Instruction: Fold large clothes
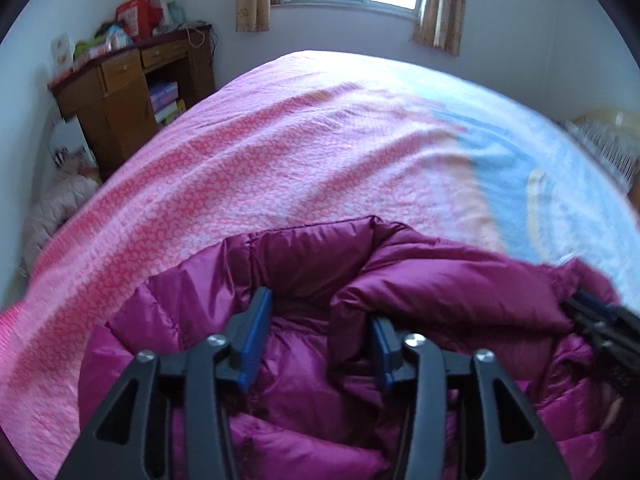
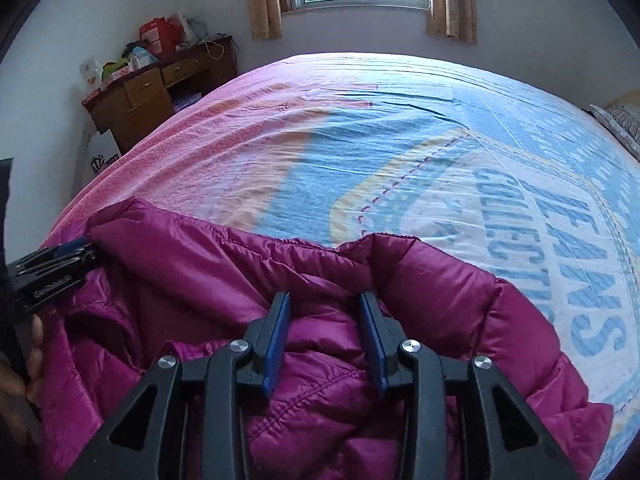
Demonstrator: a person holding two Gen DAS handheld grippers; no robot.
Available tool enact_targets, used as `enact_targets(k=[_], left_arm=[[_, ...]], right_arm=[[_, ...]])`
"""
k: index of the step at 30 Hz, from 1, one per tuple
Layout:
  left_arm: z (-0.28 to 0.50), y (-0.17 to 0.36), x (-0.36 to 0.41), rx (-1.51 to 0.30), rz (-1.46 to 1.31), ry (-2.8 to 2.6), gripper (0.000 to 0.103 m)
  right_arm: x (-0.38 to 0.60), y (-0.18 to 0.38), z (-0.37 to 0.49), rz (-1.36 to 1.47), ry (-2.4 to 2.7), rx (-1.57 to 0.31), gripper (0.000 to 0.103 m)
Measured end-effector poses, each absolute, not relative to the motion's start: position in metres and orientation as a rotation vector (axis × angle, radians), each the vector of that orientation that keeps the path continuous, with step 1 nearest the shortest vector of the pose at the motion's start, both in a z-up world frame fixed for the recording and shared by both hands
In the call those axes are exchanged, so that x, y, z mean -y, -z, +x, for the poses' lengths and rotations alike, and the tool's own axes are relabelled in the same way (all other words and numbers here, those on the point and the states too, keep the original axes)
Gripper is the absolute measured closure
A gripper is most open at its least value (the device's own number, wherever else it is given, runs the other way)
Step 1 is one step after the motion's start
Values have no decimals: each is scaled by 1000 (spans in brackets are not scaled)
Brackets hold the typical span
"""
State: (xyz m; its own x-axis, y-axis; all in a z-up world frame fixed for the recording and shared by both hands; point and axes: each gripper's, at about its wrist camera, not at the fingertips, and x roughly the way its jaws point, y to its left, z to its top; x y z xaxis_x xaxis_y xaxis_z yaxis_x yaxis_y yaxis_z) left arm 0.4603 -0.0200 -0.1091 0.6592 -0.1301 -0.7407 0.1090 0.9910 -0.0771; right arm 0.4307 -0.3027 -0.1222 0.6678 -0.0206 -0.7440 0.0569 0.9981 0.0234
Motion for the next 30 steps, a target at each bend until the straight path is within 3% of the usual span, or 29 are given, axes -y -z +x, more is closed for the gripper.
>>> enact_targets(k=[5, 11, 15, 20, 26, 28, 30], left_arm=[[445, 102, -7, -830, -207, 171, 44], [409, 74, 10, -762, -42, 87, 21], [402, 57, 19, -787, 30, 66, 20], [411, 15, 53, -655, -17, 155, 18], [453, 73, 75, -791, 62, 20, 21], [463, 117, 62, -895, 78, -23, 15], [465, 118, 43, -897, -42, 19, 14]], right_arm=[[302, 123, 428, 26, 51, -830, 66], [298, 123, 428, 20, 55, -821, 66], [299, 123, 426, 26, 51, -818, 66], [302, 122, 425, 36, 46, -814, 66], [302, 122, 425, 37, 45, -814, 66], [303, 122, 425, 44, 41, -812, 65], [307, 121, 424, 65, 27, -807, 65]])
